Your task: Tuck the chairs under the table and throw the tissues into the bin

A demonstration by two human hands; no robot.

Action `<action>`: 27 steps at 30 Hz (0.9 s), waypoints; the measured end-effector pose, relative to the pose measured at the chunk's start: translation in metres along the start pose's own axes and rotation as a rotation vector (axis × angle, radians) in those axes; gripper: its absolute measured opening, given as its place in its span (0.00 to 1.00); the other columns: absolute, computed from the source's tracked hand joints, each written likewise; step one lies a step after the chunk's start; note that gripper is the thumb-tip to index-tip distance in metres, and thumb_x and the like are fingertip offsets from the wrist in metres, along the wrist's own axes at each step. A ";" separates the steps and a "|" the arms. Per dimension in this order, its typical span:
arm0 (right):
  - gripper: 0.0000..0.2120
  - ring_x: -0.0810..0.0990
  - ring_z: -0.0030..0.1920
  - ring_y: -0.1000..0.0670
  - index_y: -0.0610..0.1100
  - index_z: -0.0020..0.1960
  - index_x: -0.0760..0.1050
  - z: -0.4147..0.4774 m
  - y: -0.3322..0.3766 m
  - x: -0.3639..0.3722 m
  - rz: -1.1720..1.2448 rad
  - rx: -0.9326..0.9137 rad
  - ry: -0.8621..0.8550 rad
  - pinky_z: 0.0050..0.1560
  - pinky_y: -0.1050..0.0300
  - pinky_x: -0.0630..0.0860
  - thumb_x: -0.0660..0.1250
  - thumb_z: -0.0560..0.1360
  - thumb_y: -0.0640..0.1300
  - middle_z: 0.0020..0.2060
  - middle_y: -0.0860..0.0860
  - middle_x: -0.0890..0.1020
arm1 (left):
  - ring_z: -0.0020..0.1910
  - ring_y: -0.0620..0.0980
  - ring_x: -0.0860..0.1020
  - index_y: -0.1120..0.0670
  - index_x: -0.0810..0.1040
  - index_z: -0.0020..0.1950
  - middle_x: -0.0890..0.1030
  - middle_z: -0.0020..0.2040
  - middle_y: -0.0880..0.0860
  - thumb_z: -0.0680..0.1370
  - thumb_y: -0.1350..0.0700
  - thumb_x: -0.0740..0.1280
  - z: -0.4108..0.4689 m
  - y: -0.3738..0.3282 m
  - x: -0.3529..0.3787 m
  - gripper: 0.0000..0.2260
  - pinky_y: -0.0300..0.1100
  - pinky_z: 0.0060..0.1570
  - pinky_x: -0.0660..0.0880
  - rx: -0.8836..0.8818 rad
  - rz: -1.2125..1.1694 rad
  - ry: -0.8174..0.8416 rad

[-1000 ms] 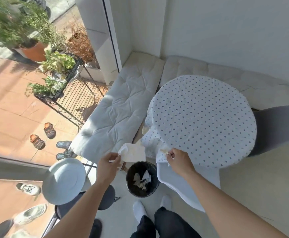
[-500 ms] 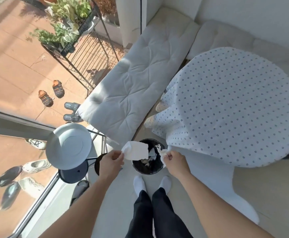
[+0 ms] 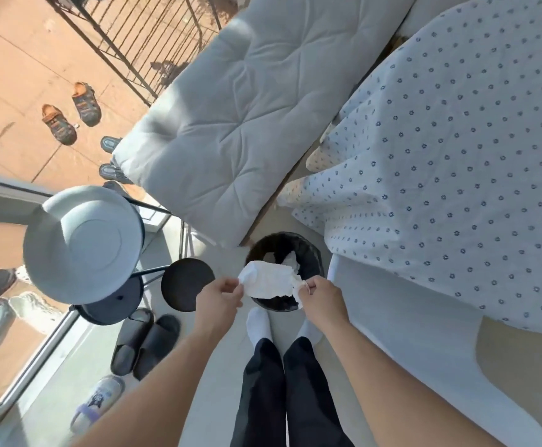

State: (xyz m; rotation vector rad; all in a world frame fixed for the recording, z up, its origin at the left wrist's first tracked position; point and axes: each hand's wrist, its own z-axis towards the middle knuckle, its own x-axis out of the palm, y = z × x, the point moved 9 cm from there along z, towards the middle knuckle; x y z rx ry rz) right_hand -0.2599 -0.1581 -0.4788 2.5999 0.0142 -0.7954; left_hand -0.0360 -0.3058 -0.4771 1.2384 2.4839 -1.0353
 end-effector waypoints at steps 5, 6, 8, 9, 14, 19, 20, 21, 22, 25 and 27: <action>0.09 0.81 0.45 0.45 0.46 0.50 0.79 0.032 -0.024 0.033 -0.005 0.060 0.005 0.47 0.49 0.81 0.62 0.79 0.47 0.44 0.51 0.82 | 0.39 0.48 0.87 0.50 0.85 0.51 0.86 0.46 0.46 0.81 0.52 0.71 0.028 0.023 0.034 0.04 0.53 0.50 0.86 -0.020 0.025 0.035; 0.09 0.81 0.45 0.45 0.46 0.49 0.79 0.036 -0.027 0.037 -0.020 0.071 0.004 0.47 0.48 0.81 0.61 0.79 0.48 0.43 0.51 0.82 | 0.39 0.48 0.87 0.49 0.85 0.51 0.86 0.46 0.46 0.81 0.52 0.71 0.032 0.027 0.040 0.03 0.54 0.50 0.86 -0.022 0.031 0.046; 0.09 0.81 0.45 0.45 0.47 0.49 0.79 0.044 -0.033 0.045 -0.043 0.080 -0.003 0.48 0.46 0.82 0.61 0.78 0.48 0.42 0.52 0.82 | 0.39 0.47 0.87 0.49 0.84 0.51 0.86 0.45 0.46 0.81 0.52 0.71 0.039 0.032 0.052 0.03 0.55 0.51 0.86 -0.026 0.044 0.064; 0.09 0.81 0.45 0.45 0.48 0.49 0.79 0.049 -0.037 0.051 -0.043 0.075 -0.007 0.48 0.46 0.82 0.61 0.78 0.48 0.43 0.51 0.82 | 0.39 0.47 0.87 0.48 0.84 0.51 0.86 0.45 0.46 0.80 0.52 0.71 0.044 0.034 0.058 0.03 0.56 0.51 0.86 -0.027 0.042 0.068; 0.16 0.78 0.63 0.45 0.47 0.67 0.76 0.056 -0.045 0.065 -0.058 0.060 0.010 0.61 0.49 0.76 0.62 0.81 0.48 0.62 0.48 0.81 | 0.56 0.50 0.85 0.44 0.74 0.75 0.84 0.62 0.46 0.82 0.51 0.70 0.049 0.037 0.100 0.21 0.46 0.59 0.78 -0.030 0.124 0.375; 0.07 0.78 0.54 0.44 0.54 0.53 0.77 0.041 -0.057 0.059 -0.088 0.074 0.004 0.53 0.50 0.73 0.61 0.80 0.50 0.54 0.50 0.80 | 0.62 0.53 0.83 0.48 0.71 0.79 0.83 0.66 0.49 0.83 0.52 0.69 0.042 0.038 0.098 0.24 0.47 0.63 0.75 -0.035 0.212 0.381; 0.07 0.75 0.48 0.44 0.56 0.42 0.71 0.034 -0.055 0.054 -0.085 0.084 0.004 0.47 0.50 0.71 0.60 0.79 0.49 0.45 0.51 0.77 | 0.60 0.53 0.84 0.49 0.72 0.78 0.83 0.65 0.48 0.83 0.52 0.69 0.040 0.036 0.093 0.23 0.47 0.63 0.77 -0.039 0.212 0.368; 0.12 0.70 0.43 0.44 0.56 0.36 0.63 0.032 -0.056 0.054 -0.084 0.064 0.002 0.42 0.50 0.66 0.59 0.77 0.48 0.38 0.54 0.70 | 0.58 0.52 0.84 0.49 0.72 0.78 0.84 0.63 0.48 0.83 0.52 0.69 0.038 0.035 0.090 0.23 0.47 0.60 0.77 -0.033 0.206 0.367; 0.15 0.67 0.42 0.45 0.57 0.34 0.58 0.024 -0.055 0.051 -0.106 0.067 0.018 0.39 0.52 0.63 0.59 0.77 0.48 0.35 0.55 0.64 | 0.56 0.51 0.85 0.49 0.72 0.78 0.84 0.63 0.48 0.83 0.52 0.69 0.033 0.032 0.084 0.23 0.45 0.57 0.77 -0.033 0.219 0.366; 0.07 0.76 0.51 0.46 0.56 0.48 0.76 0.003 -0.043 0.038 -0.067 -0.001 0.062 0.50 0.52 0.71 0.60 0.79 0.49 0.45 0.58 0.75 | 0.53 0.50 0.86 0.50 0.73 0.77 0.85 0.62 0.48 0.83 0.51 0.69 0.017 0.024 0.073 0.21 0.38 0.45 0.76 -0.017 0.210 0.378; 0.15 0.78 0.63 0.48 0.51 0.65 0.77 -0.009 -0.038 0.026 -0.042 0.013 0.067 0.60 0.53 0.72 0.60 0.80 0.50 0.60 0.54 0.79 | 0.54 0.50 0.86 0.51 0.74 0.76 0.85 0.61 0.49 0.83 0.52 0.69 0.005 0.015 0.063 0.21 0.35 0.42 0.76 -0.024 0.199 0.370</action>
